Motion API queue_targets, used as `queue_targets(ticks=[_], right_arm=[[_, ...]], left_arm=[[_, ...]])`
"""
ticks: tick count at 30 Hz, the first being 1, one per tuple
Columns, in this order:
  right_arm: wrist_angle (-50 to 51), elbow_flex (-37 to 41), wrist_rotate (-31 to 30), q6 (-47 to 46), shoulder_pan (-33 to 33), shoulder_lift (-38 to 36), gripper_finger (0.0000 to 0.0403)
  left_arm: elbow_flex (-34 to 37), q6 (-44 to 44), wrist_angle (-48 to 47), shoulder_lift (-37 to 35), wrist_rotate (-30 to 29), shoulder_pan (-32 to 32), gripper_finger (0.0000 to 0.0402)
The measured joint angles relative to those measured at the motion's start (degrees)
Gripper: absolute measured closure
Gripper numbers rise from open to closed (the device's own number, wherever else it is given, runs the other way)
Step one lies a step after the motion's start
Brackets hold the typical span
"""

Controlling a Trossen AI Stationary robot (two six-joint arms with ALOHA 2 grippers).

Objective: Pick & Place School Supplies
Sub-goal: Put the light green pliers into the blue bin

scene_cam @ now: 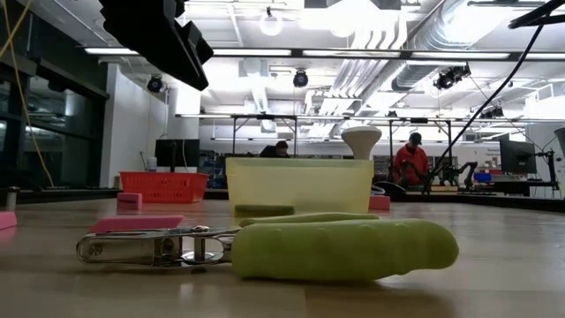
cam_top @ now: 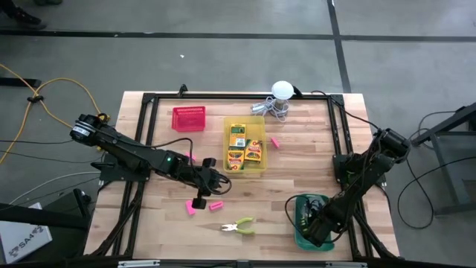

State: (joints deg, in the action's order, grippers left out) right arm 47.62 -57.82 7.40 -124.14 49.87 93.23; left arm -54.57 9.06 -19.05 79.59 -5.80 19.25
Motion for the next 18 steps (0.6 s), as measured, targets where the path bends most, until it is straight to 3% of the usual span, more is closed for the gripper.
queue_targets(ticks=[6,18], right_arm=[[0.0,0.0,0.0,1.0,0.0,0.0,0.0303],[0.0,0.0,0.0,1.0,0.0,0.0,0.0305]], left_arm=[[0.0,0.0,0.0,0.0,0.0,0.0,0.0327],[0.0,0.0,0.0,0.0,0.0,0.0,0.0327]])
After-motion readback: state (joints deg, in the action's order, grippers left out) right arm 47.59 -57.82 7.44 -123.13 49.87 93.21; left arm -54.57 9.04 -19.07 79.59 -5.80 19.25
